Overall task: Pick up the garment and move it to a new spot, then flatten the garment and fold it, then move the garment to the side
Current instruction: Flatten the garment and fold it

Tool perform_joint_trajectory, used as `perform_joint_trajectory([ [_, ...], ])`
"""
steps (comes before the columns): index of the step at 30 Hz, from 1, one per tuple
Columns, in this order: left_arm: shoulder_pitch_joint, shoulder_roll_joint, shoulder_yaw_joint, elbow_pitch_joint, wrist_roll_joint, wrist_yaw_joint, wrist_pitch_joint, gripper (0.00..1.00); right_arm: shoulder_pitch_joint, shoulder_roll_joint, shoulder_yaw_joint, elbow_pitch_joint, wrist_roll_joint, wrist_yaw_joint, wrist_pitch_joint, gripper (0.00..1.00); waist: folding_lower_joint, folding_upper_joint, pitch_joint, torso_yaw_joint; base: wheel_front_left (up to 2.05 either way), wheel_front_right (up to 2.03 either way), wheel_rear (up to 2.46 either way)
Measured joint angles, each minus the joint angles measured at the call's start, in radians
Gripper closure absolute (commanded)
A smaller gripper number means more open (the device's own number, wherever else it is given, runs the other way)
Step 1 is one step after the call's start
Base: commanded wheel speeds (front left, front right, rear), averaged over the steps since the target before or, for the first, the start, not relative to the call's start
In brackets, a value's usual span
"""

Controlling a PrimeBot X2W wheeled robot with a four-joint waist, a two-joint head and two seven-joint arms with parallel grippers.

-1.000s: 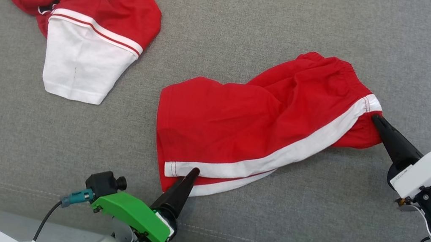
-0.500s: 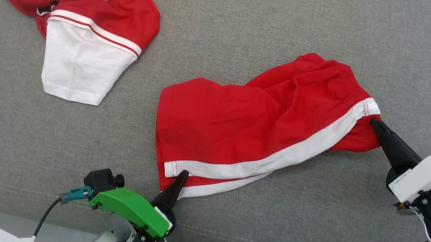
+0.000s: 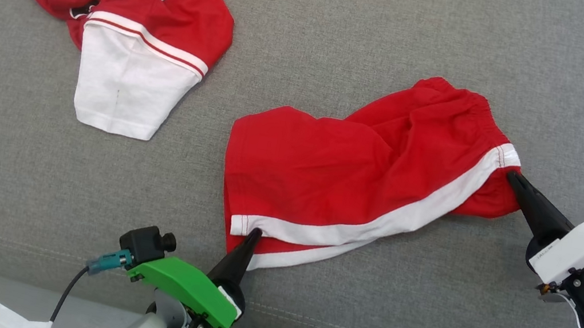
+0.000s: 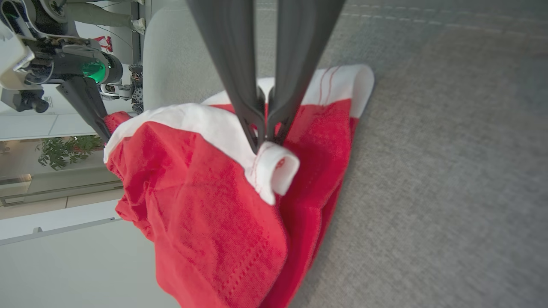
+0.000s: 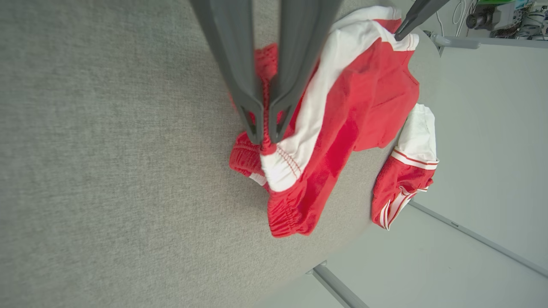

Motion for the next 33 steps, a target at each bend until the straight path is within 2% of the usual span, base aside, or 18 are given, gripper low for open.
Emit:
perform_joint_trajectory([
  [11, 0.018, 0.006, -0.027, -0.099, 0.024, -0.005, -0.010, 1.00, 0.003, -0.003, 0.015, -0.003, -0.009, 0.000, 0.000, 1.00, 0.0000, 0.0000, 0.002, 0.016, 0.00, 0.00, 0.00],
  [26, 0.092, 0.067, -0.053, -0.218, 0.068, -0.006, -0.013, 1.00, 0.016, -0.004, 0.015, 0.004, -0.010, 0.000, -0.002, 1.00, 0.0000, 0.0000, -0.008, 0.020, 0.00, 0.00, 0.00],
  [33, 0.126, 0.072, -0.058, -0.233, 0.066, 0.021, -0.013, 1.00, 0.016, -0.004, 0.015, 0.003, -0.012, 0.000, -0.001, 1.00, 0.0000, 0.0000, -0.007, 0.023, 0.00, 0.00, 0.00],
])
